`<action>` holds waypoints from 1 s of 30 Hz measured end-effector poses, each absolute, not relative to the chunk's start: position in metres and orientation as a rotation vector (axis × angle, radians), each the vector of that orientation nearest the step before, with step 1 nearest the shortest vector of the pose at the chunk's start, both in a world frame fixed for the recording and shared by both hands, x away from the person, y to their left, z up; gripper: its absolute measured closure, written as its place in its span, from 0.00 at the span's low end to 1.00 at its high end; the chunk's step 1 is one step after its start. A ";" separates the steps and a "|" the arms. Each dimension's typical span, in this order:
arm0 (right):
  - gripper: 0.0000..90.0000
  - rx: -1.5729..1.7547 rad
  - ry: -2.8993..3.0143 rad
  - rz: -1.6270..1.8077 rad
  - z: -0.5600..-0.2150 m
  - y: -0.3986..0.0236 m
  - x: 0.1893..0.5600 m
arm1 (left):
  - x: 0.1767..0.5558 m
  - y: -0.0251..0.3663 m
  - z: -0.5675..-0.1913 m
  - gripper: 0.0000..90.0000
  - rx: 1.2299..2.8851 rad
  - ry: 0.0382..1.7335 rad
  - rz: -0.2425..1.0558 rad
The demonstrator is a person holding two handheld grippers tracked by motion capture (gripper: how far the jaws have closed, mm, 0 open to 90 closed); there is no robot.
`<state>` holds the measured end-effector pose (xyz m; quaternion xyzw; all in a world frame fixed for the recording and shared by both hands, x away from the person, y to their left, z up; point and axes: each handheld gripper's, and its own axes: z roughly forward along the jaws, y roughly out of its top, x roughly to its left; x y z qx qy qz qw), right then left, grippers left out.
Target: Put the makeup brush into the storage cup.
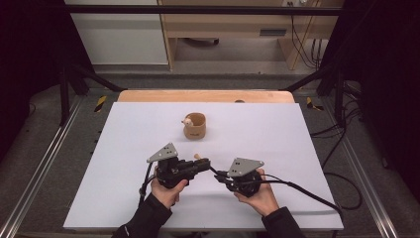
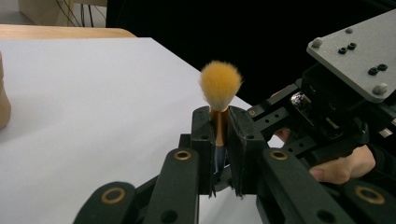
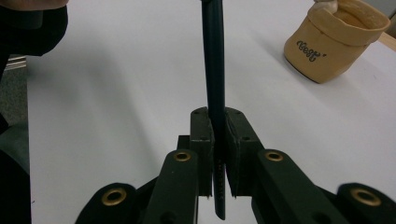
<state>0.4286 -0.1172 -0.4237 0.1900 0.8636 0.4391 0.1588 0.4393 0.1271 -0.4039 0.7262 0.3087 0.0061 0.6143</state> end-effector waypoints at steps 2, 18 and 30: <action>0.92 0.542 2.469 1.255 -0.424 -0.117 0.429 | 0.439 0.126 -0.403 0.92 1.670 0.710 0.010; 0.86 0.552 2.465 1.260 -0.424 -0.117 0.429 | 0.436 0.127 -0.400 0.93 1.686 0.699 0.043; 0.57 0.637 2.415 1.268 -0.420 -0.121 0.429 | 0.436 0.137 -0.395 0.93 1.706 0.715 0.100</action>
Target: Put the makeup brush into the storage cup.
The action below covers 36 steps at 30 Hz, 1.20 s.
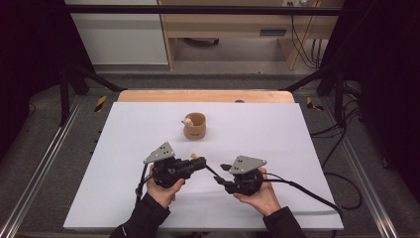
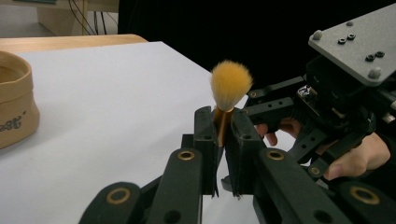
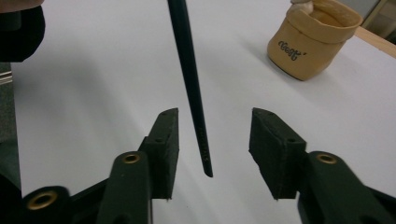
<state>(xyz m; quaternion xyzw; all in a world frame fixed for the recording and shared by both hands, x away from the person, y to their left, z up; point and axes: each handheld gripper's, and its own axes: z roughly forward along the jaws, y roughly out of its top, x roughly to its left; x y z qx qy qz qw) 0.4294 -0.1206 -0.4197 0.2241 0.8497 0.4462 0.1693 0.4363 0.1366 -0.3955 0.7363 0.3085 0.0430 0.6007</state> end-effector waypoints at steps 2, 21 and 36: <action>0.54 0.657 2.409 1.273 -0.419 -0.122 0.430 | 0.436 0.139 -0.394 0.93 1.710 0.718 0.108; 0.23 0.883 2.282 1.358 -0.409 -0.144 0.434 | 0.439 0.158 -0.387 0.93 1.733 0.764 0.152; 0.14 0.994 2.168 1.375 -0.401 -0.171 0.435 | 0.441 0.175 -0.378 0.93 1.730 0.806 0.210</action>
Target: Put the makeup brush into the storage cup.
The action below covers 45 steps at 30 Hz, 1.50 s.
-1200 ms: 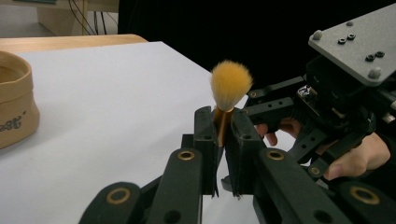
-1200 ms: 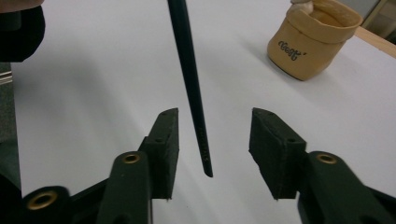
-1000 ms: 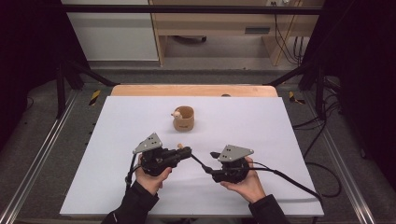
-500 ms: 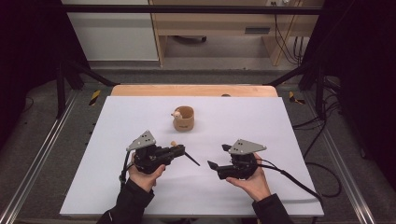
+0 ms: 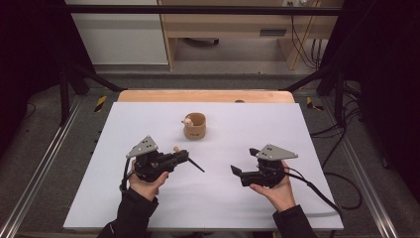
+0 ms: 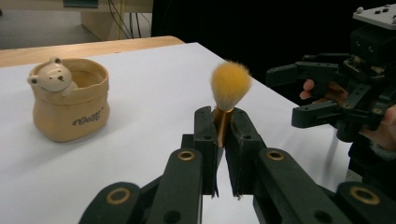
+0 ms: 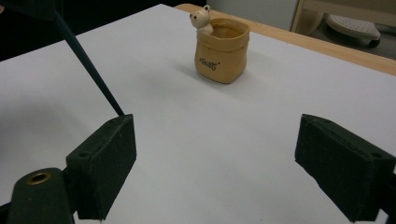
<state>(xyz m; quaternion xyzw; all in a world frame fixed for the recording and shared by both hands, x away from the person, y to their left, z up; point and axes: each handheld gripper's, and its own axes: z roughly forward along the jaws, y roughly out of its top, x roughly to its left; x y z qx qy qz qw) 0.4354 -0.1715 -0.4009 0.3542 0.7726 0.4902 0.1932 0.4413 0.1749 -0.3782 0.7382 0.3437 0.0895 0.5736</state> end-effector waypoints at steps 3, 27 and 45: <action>0.14 1.010 2.147 1.379 -0.400 -0.178 0.435 | 0.442 0.179 -0.376 0.93 1.726 0.817 0.221; 0.07 1.138 2.009 1.370 -0.399 -0.220 0.438 | 0.447 0.194 -0.363 0.93 1.718 0.860 0.305; 0.03 1.182 1.922 1.352 -0.399 -0.238 0.436 | 0.450 0.198 -0.353 0.93 1.712 0.851 0.340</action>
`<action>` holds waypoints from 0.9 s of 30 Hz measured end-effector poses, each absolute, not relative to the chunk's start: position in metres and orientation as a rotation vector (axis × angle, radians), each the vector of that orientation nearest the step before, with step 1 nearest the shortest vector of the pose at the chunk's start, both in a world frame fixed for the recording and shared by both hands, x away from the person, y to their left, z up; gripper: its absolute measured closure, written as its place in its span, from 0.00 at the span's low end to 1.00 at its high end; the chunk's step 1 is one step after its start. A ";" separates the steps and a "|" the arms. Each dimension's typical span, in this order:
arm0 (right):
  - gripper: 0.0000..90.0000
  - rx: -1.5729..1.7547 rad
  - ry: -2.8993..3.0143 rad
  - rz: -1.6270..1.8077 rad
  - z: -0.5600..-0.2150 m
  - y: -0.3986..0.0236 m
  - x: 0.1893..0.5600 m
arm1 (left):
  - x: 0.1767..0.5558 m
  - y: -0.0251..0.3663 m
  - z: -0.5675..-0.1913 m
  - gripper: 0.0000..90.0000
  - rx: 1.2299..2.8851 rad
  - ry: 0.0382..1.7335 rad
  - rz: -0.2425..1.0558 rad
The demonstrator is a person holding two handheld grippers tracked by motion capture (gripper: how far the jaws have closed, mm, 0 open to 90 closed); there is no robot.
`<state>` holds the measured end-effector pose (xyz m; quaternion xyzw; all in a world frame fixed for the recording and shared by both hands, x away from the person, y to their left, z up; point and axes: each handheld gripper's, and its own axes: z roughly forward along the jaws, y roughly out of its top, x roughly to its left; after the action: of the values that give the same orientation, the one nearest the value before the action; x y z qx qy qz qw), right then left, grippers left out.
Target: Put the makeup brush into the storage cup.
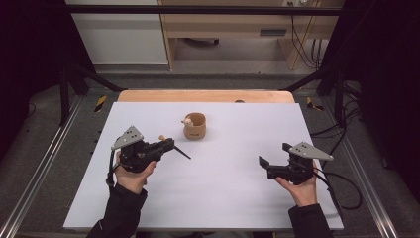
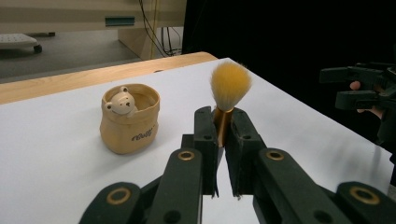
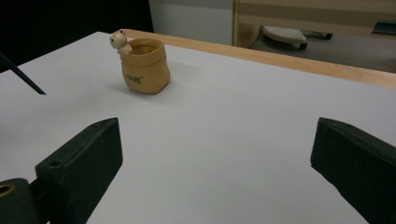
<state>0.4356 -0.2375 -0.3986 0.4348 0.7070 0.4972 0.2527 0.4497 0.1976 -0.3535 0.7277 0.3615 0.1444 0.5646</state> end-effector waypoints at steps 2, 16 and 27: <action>0.03 1.180 1.920 1.351 -0.399 -0.239 0.436 | 0.451 0.196 -0.352 0.93 1.714 0.849 0.341; 0.02 1.180 1.914 1.348 -0.403 -0.235 0.436 | 0.464 0.197 -0.341 0.93 1.699 0.853 0.365; 0.02 1.174 1.923 1.346 -0.404 -0.234 0.436 | 0.476 0.189 -0.333 0.93 1.708 0.852 0.370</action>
<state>0.4364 -0.2341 -0.4041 0.4326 0.7082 0.4959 0.2557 0.4756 0.1894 -0.3333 0.7257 0.3620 0.1572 0.5635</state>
